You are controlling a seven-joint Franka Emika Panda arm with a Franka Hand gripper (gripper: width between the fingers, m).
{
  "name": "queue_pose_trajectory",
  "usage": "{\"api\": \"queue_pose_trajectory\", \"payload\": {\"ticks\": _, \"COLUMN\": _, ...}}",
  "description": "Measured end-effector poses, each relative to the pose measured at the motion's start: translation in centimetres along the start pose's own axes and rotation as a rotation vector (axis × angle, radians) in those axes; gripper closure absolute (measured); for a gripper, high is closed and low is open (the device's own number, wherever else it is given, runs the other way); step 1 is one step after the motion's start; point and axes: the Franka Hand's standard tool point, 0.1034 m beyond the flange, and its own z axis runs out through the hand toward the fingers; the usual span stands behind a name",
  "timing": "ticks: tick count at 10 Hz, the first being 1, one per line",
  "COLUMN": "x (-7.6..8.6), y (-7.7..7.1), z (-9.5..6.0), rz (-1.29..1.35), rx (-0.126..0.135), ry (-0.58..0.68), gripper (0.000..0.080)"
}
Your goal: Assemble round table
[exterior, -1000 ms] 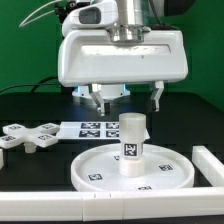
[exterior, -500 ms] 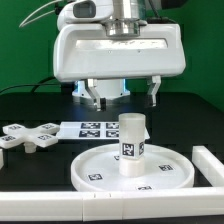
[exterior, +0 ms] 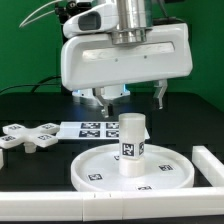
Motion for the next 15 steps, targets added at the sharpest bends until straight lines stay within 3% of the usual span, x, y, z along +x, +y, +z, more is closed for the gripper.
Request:
{"api": "queue_pose_trajectory", "payload": {"ticks": 1, "x": -0.1, "y": -0.3, "z": 0.2, "rz": 0.001, "rx": 0.019, "ry": -0.058, "gripper": 0.0151}}
{"api": "queue_pose_trajectory", "payload": {"ticks": 6, "x": -0.6, "y": 0.4, "z": 1.5, "rz": -0.006, "rx": -0.006, "ry": -0.017, "gripper": 0.0151}}
{"api": "queue_pose_trajectory", "payload": {"ticks": 11, "x": -0.8, "y": 0.4, "z": 1.8, "rz": -0.006, "rx": -0.005, "ry": -0.022, "gripper": 0.0151}}
{"api": "queue_pose_trajectory", "payload": {"ticks": 13, "x": -0.8, "y": 0.4, "z": 1.8, "rz": -0.003, "rx": -0.005, "ry": -0.022, "gripper": 0.0397}}
{"api": "queue_pose_trajectory", "payload": {"ticks": 15, "x": -0.8, "y": 0.4, "z": 1.8, "rz": 0.019, "rx": -0.003, "ry": -0.021, "gripper": 0.0395}}
